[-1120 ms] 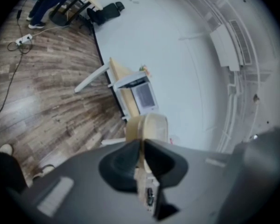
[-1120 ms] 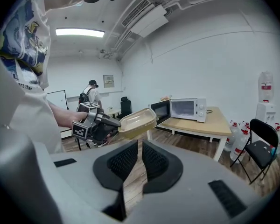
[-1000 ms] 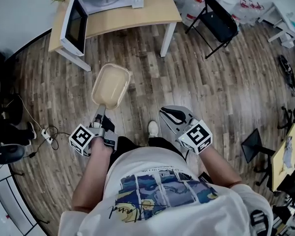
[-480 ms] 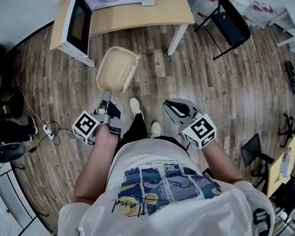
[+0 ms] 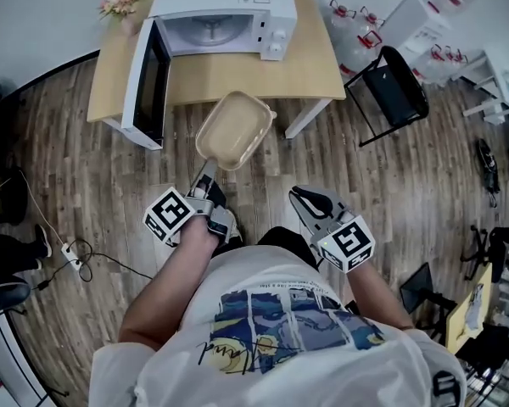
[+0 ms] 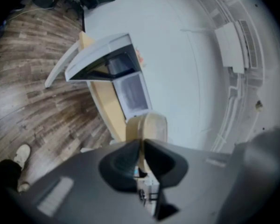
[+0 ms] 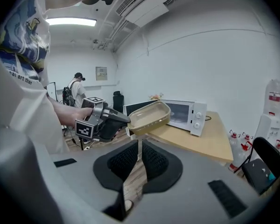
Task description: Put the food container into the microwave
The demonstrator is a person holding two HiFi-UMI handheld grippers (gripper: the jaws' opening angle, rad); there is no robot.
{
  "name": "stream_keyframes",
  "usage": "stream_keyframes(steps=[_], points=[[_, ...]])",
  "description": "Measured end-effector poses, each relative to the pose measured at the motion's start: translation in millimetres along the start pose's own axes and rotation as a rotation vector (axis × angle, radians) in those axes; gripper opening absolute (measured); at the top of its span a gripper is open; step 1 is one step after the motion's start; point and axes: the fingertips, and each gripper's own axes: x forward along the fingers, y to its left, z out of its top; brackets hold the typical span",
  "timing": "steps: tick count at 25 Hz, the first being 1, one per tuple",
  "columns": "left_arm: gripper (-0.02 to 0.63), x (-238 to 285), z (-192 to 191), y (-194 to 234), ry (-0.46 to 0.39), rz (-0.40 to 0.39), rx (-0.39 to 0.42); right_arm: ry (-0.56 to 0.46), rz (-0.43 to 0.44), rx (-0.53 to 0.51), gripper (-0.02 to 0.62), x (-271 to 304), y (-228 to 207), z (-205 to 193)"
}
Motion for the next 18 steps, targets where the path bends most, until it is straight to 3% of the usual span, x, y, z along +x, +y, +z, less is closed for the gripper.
stream_keyframes(steps=[8,18], points=[[0.038,63,43,20,-0.033,0.046,-0.021,0.002,0.044,0.004,0.026,48,-38,25],[0.038,153,104,27,-0.199,0.117,-0.039,-0.011,0.171,-0.044,0.026,100,-153,61]])
